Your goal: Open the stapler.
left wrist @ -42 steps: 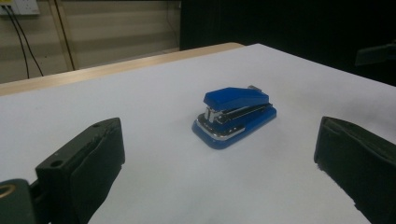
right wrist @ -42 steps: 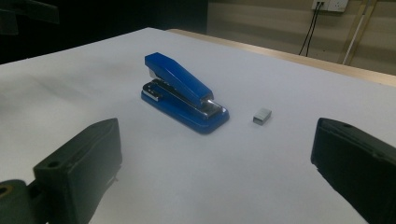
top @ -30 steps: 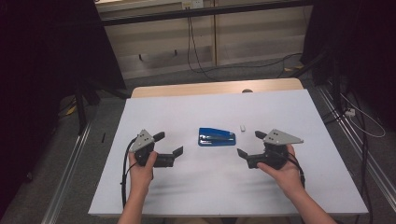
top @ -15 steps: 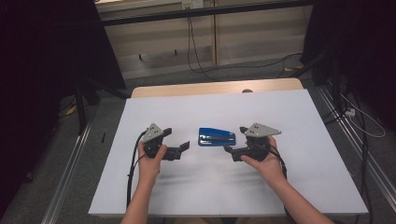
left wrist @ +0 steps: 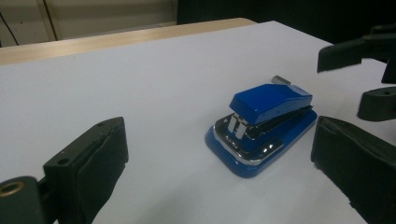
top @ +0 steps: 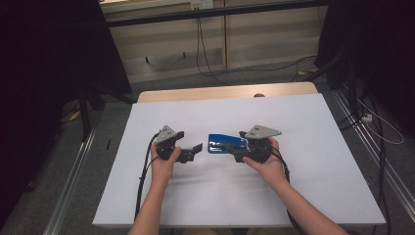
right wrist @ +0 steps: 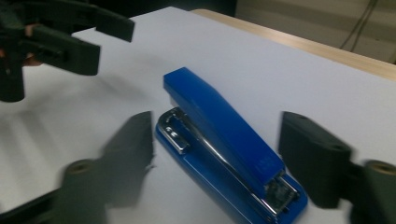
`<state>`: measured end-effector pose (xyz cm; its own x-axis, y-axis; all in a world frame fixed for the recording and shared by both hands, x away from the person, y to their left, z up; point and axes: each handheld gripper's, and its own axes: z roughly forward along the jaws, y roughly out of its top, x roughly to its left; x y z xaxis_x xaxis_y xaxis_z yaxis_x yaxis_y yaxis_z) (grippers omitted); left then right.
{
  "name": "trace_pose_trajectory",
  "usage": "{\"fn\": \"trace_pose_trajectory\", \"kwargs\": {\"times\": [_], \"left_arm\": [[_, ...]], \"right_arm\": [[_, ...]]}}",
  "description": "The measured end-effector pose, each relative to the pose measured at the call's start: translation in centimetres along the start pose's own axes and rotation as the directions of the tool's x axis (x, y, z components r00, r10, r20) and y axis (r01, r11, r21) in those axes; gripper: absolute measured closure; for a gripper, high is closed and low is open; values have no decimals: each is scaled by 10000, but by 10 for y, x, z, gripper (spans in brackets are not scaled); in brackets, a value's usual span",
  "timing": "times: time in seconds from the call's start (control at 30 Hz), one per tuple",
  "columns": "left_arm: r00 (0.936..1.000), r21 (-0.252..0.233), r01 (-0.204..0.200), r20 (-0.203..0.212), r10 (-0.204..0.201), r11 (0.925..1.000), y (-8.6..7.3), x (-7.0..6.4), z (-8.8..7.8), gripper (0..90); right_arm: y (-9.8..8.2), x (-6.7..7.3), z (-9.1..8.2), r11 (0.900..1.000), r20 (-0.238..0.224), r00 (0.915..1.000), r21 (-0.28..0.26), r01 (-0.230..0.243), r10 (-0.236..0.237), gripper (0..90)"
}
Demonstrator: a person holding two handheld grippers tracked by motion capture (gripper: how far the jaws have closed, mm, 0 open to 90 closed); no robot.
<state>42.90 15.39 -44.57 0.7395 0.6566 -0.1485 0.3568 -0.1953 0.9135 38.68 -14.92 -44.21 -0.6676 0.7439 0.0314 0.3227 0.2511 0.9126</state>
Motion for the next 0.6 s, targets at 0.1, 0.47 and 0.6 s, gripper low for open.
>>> {"fn": "trace_pose_trajectory", "kwargs": {"times": [0.1, 0.47, 0.6], "left_arm": [[10000, 211, 5, -82, -3, 9998, 1, 1, 2, 40], [9999, 382, -11, 103, 7, 9993, 4, 1, 12, 41], [10000, 394, -16, 65, 13, 9992, 4, 3, 13, 41]], "right_arm": [[-1, 1, 6, 9996, -456, 9988, 207, 196, -186, 599], [0, 3, 34, 9747, -1009, 9798, 1260, 1847, -1726, 900], [-2, 3, 40, 9644, -1046, 9730, 1470, 2197, -2057, 900]]}}
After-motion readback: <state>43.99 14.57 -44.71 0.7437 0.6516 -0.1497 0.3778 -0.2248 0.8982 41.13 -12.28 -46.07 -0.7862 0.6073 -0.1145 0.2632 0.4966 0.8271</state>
